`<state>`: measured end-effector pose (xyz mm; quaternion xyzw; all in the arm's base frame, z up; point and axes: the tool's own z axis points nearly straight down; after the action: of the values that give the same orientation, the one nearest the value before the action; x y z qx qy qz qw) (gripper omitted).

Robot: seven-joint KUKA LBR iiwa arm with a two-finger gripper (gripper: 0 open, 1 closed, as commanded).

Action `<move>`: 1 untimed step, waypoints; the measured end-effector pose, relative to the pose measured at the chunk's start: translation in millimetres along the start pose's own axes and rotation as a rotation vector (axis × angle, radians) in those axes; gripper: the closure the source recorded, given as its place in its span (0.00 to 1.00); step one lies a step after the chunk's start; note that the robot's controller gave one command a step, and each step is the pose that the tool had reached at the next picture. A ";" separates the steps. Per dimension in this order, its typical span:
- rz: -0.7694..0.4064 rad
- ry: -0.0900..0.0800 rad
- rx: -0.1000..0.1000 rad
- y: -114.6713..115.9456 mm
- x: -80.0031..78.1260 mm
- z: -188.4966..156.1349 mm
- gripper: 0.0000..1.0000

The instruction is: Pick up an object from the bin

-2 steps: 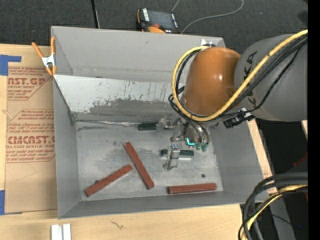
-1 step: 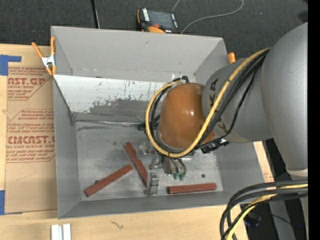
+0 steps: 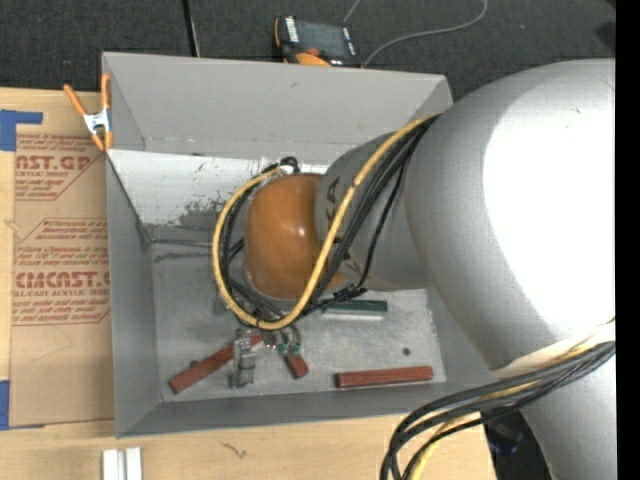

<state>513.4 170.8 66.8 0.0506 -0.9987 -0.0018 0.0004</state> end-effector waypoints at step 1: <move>0.006 -0.001 0.002 -4.3 -0.2 -3.1 1.00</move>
Offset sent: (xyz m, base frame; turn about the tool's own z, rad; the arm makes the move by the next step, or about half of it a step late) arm 0.0000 0.0000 0.0000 0.0000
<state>514.0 166.5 69.8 0.0475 -0.9989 -0.0006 0.0001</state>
